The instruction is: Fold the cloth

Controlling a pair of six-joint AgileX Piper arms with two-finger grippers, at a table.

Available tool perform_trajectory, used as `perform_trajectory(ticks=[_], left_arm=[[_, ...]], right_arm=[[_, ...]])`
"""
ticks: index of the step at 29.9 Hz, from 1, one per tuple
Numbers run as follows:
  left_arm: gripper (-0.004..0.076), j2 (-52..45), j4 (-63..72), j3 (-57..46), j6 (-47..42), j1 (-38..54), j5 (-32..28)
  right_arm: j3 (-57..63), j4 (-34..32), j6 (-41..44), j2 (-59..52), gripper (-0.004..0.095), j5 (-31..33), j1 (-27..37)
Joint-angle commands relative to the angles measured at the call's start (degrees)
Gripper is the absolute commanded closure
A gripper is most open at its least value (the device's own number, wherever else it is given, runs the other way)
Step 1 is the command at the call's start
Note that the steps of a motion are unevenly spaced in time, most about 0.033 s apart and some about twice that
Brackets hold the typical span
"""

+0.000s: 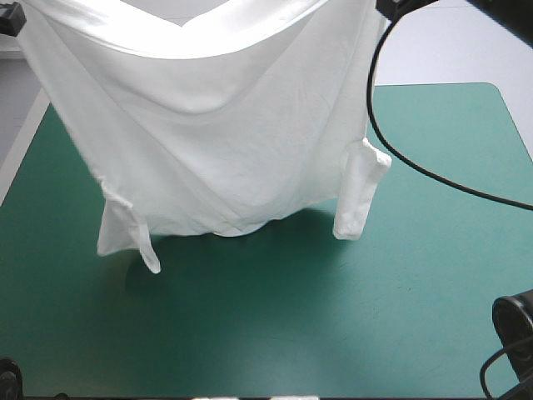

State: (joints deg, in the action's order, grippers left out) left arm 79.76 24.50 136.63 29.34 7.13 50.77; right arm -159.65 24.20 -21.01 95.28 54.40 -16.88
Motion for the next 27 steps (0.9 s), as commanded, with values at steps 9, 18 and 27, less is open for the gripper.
perform_trajectory(ticks=[9,18,27], left_arm=[[0.0705,2.38,-3.4,5.0,-0.52,-0.32,-5.7],[0.0705,14.61,3.97,5.1,-0.5,-0.32,-19.78],[0.0705,17.63,6.62,7.18,5.98,-0.32,-27.73]], right_arm=[[-5.82,-3.57,0.02,1.66,0.0926,-9.58,-0.01],[-5.82,-4.97,0.92,14.12,0.0926,-31.69,0.1],[-5.82,-4.97,-0.62,15.71,0.0926,-44.51,1.25]])
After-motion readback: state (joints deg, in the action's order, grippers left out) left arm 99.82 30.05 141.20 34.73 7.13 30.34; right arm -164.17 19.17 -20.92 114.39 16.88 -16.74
